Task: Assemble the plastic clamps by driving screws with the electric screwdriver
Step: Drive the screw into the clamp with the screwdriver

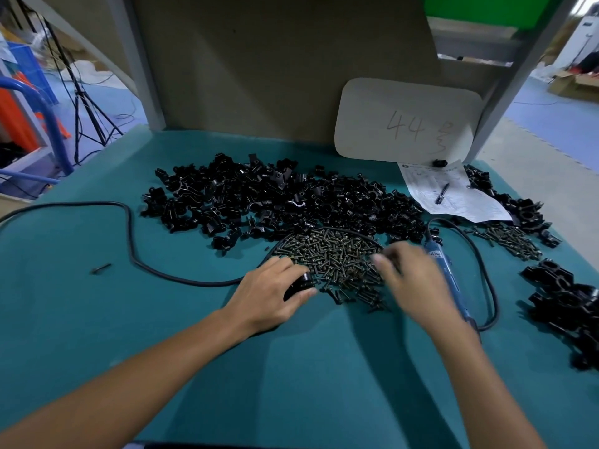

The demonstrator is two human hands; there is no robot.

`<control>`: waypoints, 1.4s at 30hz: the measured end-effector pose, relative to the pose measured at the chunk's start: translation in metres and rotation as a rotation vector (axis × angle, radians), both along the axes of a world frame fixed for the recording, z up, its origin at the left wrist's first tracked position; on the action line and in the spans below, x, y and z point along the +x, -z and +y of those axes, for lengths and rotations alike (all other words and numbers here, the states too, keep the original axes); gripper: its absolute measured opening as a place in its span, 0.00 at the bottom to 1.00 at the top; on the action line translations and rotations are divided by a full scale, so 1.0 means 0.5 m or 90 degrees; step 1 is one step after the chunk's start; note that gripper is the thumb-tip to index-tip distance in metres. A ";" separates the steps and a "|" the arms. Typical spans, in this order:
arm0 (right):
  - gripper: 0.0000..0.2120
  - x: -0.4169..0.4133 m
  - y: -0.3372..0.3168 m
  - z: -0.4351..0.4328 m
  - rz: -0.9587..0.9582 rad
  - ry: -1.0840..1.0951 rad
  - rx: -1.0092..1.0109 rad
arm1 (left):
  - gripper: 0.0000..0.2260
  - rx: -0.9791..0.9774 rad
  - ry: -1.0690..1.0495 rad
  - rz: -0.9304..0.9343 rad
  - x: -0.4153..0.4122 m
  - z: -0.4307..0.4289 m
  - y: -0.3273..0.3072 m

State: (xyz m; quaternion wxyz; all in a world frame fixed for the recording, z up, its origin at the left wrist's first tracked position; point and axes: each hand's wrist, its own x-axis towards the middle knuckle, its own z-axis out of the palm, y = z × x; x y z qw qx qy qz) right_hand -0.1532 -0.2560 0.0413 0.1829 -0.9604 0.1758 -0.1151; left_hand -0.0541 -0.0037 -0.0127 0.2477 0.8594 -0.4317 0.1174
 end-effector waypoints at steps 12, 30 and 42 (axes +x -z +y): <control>0.20 -0.076 0.027 -0.128 -0.211 0.225 0.766 | 0.22 0.018 -0.015 -0.027 -0.001 -0.007 -0.001; 0.16 0.039 0.080 0.010 -0.575 0.136 1.416 | 0.19 0.052 0.023 -0.033 0.004 -0.011 0.003; 0.22 0.051 0.105 0.010 -0.607 0.053 1.432 | 0.16 0.072 0.045 -0.024 0.003 -0.009 0.000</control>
